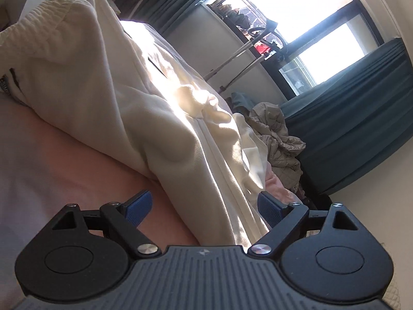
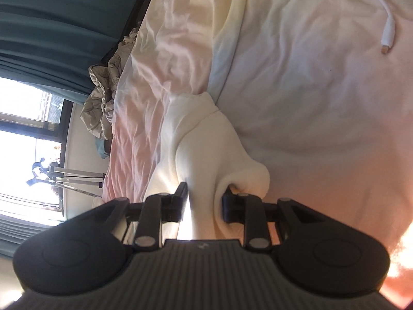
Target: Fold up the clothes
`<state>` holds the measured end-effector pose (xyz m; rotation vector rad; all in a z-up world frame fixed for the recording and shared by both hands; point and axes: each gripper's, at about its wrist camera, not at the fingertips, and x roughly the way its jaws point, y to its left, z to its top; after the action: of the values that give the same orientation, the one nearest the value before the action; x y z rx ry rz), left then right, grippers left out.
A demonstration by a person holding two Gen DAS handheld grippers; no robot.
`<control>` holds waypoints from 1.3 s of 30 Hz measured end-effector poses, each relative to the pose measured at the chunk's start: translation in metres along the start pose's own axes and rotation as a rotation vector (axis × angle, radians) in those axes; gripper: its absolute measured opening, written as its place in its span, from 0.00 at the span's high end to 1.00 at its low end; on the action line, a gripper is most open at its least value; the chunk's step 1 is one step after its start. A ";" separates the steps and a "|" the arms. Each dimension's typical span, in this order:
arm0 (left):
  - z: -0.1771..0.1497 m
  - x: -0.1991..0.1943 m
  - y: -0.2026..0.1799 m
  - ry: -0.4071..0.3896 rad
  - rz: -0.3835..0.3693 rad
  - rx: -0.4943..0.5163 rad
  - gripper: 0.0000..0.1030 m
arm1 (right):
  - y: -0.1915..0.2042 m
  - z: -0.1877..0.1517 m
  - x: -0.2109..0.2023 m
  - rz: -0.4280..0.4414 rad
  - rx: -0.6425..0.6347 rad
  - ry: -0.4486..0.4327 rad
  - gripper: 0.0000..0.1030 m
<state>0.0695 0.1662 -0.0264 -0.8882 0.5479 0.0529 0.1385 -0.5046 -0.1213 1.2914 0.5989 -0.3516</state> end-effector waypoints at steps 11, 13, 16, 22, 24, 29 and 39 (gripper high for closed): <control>0.093 -0.063 0.079 -0.210 0.177 -0.281 0.11 | -0.005 0.011 -0.004 -0.037 0.010 -0.085 0.67; 0.108 -0.073 0.074 -0.258 0.199 -0.225 0.11 | -0.004 0.011 -0.003 -0.042 0.005 -0.095 0.67; 0.127 -0.069 0.064 -0.264 0.228 -0.079 0.11 | -0.001 0.011 -0.001 -0.050 -0.018 -0.110 0.67; 0.124 -0.034 0.055 -0.131 0.218 0.240 0.13 | 0.010 0.010 0.002 -0.063 -0.111 -0.147 0.68; 0.117 -0.026 0.060 -0.100 0.237 0.324 0.15 | 0.013 0.012 0.002 -0.041 -0.108 -0.158 0.75; 0.101 -0.009 0.075 -0.029 0.210 0.496 0.35 | 0.029 0.014 0.003 0.034 -0.145 -0.195 0.90; 0.141 -0.032 0.059 -0.018 0.181 0.448 0.80 | 0.049 0.026 0.003 0.135 -0.240 -0.278 0.94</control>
<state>0.0873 0.3149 0.0172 -0.4002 0.5923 0.0977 0.1738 -0.5173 -0.0802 1.0243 0.3061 -0.3297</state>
